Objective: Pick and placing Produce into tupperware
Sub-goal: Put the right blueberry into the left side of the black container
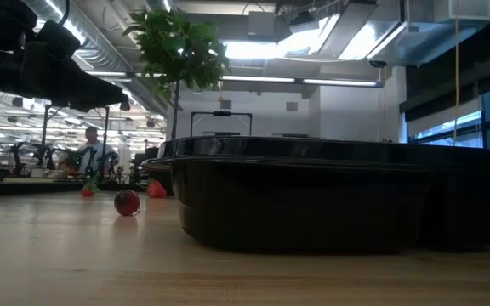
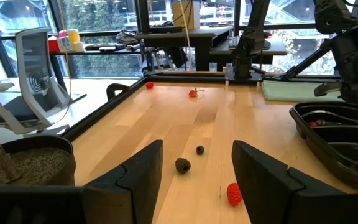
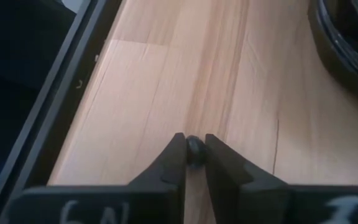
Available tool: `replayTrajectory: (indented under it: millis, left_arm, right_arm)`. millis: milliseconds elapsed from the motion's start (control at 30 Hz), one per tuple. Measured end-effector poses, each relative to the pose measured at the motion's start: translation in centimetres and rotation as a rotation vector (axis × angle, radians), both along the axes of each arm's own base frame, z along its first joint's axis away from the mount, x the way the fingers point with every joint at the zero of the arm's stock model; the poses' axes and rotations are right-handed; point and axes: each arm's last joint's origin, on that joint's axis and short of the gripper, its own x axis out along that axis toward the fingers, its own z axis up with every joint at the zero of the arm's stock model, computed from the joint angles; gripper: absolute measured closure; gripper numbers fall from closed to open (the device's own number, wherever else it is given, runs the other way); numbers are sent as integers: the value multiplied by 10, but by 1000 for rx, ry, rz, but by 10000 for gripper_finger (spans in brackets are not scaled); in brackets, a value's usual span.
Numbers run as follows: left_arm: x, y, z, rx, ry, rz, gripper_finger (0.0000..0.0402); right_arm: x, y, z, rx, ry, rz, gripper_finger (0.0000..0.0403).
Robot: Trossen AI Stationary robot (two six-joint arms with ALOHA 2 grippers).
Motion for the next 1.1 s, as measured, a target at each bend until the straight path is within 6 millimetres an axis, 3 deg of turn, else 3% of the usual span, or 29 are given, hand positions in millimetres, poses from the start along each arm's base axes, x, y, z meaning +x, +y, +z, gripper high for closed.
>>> replayTrajectory:
  millis: [200,567,767,1100]
  left_arm:
    - [0,0,0,-3,-1,0,215]
    - [0,0,0,-4,-1,1,215]
    - [0,0,0,-4,-1,0,215]
    - [0,0,0,-5,0,0,215]
  right_arm:
    - [3,4,8,9,-3,29,353]
    - [22,4,65,16,-77,34,355]
    - [46,-15,90,-55,-58,-13,356]
    - [93,-57,105,-138,-143,66,356]
